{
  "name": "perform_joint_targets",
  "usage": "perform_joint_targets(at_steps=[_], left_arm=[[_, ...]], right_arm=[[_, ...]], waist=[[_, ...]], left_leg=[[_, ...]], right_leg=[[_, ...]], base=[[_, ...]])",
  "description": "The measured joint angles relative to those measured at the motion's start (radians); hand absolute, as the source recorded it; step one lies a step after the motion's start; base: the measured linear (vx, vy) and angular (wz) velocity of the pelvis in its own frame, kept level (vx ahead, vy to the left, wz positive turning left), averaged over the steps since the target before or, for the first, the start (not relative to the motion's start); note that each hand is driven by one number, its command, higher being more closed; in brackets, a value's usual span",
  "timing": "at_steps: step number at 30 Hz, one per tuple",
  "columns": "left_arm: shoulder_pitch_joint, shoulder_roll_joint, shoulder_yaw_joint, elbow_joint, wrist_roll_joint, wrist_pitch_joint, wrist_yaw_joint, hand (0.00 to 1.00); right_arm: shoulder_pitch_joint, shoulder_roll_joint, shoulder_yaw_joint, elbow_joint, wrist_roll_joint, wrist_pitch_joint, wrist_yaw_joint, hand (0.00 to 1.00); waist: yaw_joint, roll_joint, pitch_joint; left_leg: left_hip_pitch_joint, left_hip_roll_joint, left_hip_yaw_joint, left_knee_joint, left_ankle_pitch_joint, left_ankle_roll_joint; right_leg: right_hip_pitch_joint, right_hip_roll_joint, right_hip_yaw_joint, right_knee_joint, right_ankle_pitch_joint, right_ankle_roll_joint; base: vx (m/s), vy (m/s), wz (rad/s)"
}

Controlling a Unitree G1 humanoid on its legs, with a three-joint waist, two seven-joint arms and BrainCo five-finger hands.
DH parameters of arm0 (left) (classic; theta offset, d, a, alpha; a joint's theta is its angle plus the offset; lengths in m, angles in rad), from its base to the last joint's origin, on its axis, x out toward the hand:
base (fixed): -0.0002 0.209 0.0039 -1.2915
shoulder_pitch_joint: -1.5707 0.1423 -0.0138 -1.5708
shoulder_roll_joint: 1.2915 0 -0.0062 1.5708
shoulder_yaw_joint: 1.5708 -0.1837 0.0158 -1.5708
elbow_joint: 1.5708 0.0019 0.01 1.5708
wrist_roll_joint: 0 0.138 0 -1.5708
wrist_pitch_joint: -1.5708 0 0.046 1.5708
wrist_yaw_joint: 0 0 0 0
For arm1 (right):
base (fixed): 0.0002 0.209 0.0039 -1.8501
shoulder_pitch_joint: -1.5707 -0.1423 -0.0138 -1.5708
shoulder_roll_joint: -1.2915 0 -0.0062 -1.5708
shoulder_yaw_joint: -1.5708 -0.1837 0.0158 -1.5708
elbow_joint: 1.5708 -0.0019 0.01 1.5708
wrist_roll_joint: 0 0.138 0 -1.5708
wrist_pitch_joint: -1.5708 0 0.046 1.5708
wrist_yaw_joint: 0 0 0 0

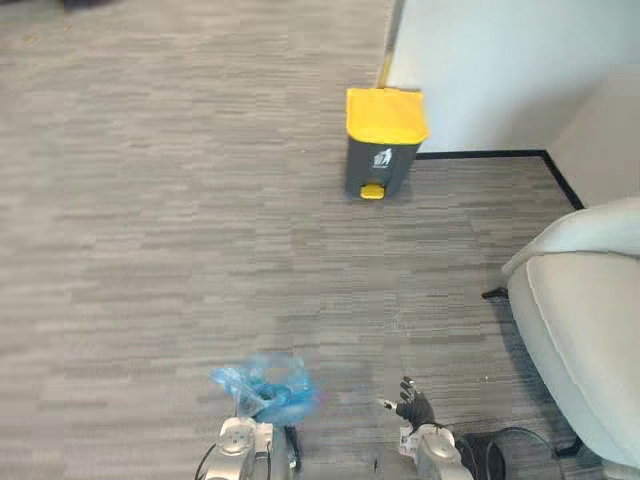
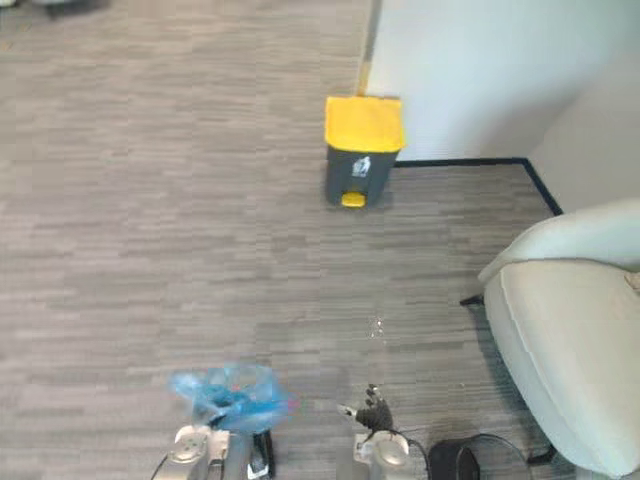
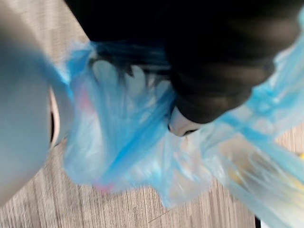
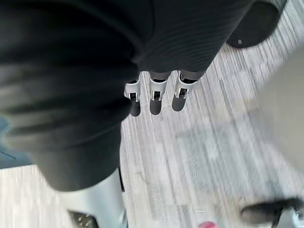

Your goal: Gather rubbish on tea table into small bin, then transfer packed bag to large trash can.

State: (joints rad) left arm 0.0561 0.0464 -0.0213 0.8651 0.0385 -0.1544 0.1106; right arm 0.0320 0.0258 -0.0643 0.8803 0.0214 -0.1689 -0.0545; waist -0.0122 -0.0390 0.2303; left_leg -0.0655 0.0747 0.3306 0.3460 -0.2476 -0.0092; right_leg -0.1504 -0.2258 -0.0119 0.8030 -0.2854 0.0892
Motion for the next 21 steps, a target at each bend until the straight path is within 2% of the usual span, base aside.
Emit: perform_joint_targets(at_steps=[2,4,5,6,7,8,9,11,12,13,14,15,16,18,19,20,21], left_arm=[[0.001,0.007,0.0,0.018,0.0,0.008,0.001,1.0],[0.001,0.009,-0.001,0.03,0.0,0.01,0.001,1.0],[0.003,0.01,-0.008,0.031,-0.001,0.011,0.001,1.0],[0.005,0.011,-0.011,0.031,-0.001,0.011,0.001,1.0],[0.008,0.014,-0.014,0.033,0.0,0.012,0.001,1.0],[0.007,0.001,-0.017,0.038,0.001,0.01,0.0,1.0],[0.01,-0.004,-0.022,0.037,0.0,0.008,-0.001,1.0],[-0.006,-0.021,-0.026,0.034,0.0,0.009,0.0,1.0],[-0.005,-0.031,-0.006,0.029,0.0,0.011,-0.001,1.0],[0.007,-0.037,0.0,0.023,0.0,0.011,-0.001,1.0],[0.016,-0.042,0.003,0.003,-0.001,0.009,-0.003,1.0],[0.017,-0.045,0.004,-0.015,-0.001,0.009,-0.004,1.0],[0.026,-0.045,0.004,-0.035,-0.001,0.008,-0.005,1.0],[0.016,-0.046,0.006,-0.039,-0.001,0.006,-0.006,1.0],[0.014,-0.051,0.006,-0.04,0.0,0.003,-0.006,1.0],[0.016,-0.065,0.005,-0.039,0.0,0.001,-0.005,1.0],[-0.007,-0.061,0.004,-0.016,0.0,0.001,-0.005,1.0]], right_arm=[[-0.013,-0.011,0.019,0.005,-0.022,0.001,0.0,0.0],[-0.024,-0.02,0.032,0.006,-0.022,-0.001,0.0,0.0],[-0.029,-0.026,0.031,0.01,-0.022,-0.001,0.0,0.0],[-0.021,-0.03,0.029,0.017,-0.022,0.0,0.0,0.0],[-0.019,-0.037,0.028,0.017,-0.022,-0.001,0.0,0.0],[-0.024,-0.061,0.028,0.018,-0.023,0.001,0.0,0.0],[-0.027,-0.067,0.027,0.033,-0.022,0.001,0.0,0.0],[-0.03,-0.079,-0.004,0.043,-0.022,0.005,0.0,0.0],[-0.019,-0.081,-0.012,0.038,-0.022,0.015,-0.002,0.0],[-0.009,-0.082,-0.009,0.035,-0.022,0.018,-0.002,0.0],[0.0,-0.075,-0.011,0.031,-0.021,0.021,-0.005,0.0],[0.008,-0.067,-0.012,0.025,-0.021,0.021,-0.006,0.0],[0.012,-0.055,-0.012,0.009,-0.021,0.021,-0.005,0.0],[0.012,-0.046,-0.02,0.004,-0.021,0.021,-0.006,0.0],[0.009,-0.045,-0.028,0.001,-0.021,0.021,-0.006,0.0],[0.012,-0.061,-0.035,-0.007,-0.021,0.021,-0.006,0.0],[0.008,-0.05,-0.042,0.008,-0.021,0.031,-0.007,0.0]], waist=[[-0.004,0.008,0.004],[-0.007,0.007,0.004],[-0.01,0.003,0.002],[-0.013,-0.003,-0.001],[-0.025,-0.003,-0.006],[-0.032,0.037,-0.023],[-0.033,0.062,-0.033],[-0.035,0.082,-0.03],[-0.038,0.094,-0.025],[-0.029,0.092,-0.02],[-0.02,0.082,-0.012],[-0.012,0.074,-0.01],[0.004,0.053,-0.01],[0.013,0.056,-0.005],[0.02,0.074,-0.011],[0.022,0.108,-0.02],[0.02,0.083,-0.005]], left_leg=[[0.071,0.001,0.019,-0.08,0.0,-0.001],[0.121,0.004,0.028,-0.131,-0.004,-0.01],[0.148,0.006,0.039,-0.143,-0.011,-0.025],[0.17,-0.002,0.039,-0.147,-0.028,-0.055],[0.191,0.002,0.023,-0.144,-0.048,-0.069],[0.198,0.032,0.002,-0.131,-0.056,-0.075],[0.18,0.045,-0.021,-0.077,-0.054,-0.078],[0.113,0.083,-0.049,0.12,-0.032,-0.081],[0.059,0.118,-0.071,0.308,0.026,-0.079],[0.015,0.151,-0.071,0.443,0.032,-0.073],[-0.019,0.175,-0.06,0.568,0.005,-0.07],[-0.046,0.182,-0.051,0.618,-0.009,-0.065],[-0.1,0.18,-0.034,0.631,-0.028,-0.055],[-0.169,0.173,-0.036,0.537,-0.05,-0.049],[-0.185,0.158,-0.044,0.323,-0.01,-0.042],[-0.175,0.155,-0.071,0.138,0.094,-0.044],[-0.154,0.12,-0.075,0.126,0.083,-0.054]], right_leg=[[-0.077,0.017,-0.127,-0.058,-0.027,-0.029],[-0.135,0.056,-0.204,-0.219,0.009,-0.052],[-0.154,0.08,-0.22,-0.346,0.068,-0.058],[-0.147,0.108,-0.205,-0.461,0.174,-0.074],[-0.131,0.124,-0.174,-0.466,0.248,-0.107],[-0.128,0.145,-0.187,-0.436,0.217,-0.115],[-0.128,0.148,-0.206,-0.415,0.182,-0.125],[-0.085,0.154,-0.225,-0.419,0.148,-0.128],[0.0,0.17,-0.234,-0.479,0.142,-0.127],[0.061,0.175,-0.231,-0.517,0.141,-0.127],[0.13,0.175,-0.216,-0.554,0.136,-0.133],[0.174,0.169,-0.204,-0.579,0.133,-0.134],[0.214,0.152,-0.187,-0.605,0.119,-0.116],[0.249,0.13,-0.165,-0.615,0.105,-0.096],[0.257,0.118,-0.147,-0.595,0.072,-0.043],[0.258,0.135,-0.137,-0.577,0.048,-0.008],[0.263,0.102,-0.111,-0.563,0.016,0.015]], base=[[0.26,0.052,-0.38],[0.32,-0.001,-0.17],[0.43,-0.067,0.08],[0.45,-0.085,0.22],[0.5,-0.092,0.23],[0.55,-0.085,0.32],[0.55,-0.081,0.23],[0.52,-0.099,0.22],[0.52,-0.082,0.07],[0.51,-0.003,-0.1],[0.38,0.052,-0.26],[0.51,0.114,-0.37],[0.4,0.109,-0.41],[0.38,0.208,-0.48],[0.32,0.262,-0.45],[0.29,0.288,-0.29],[0.2,0.216,0.06]])
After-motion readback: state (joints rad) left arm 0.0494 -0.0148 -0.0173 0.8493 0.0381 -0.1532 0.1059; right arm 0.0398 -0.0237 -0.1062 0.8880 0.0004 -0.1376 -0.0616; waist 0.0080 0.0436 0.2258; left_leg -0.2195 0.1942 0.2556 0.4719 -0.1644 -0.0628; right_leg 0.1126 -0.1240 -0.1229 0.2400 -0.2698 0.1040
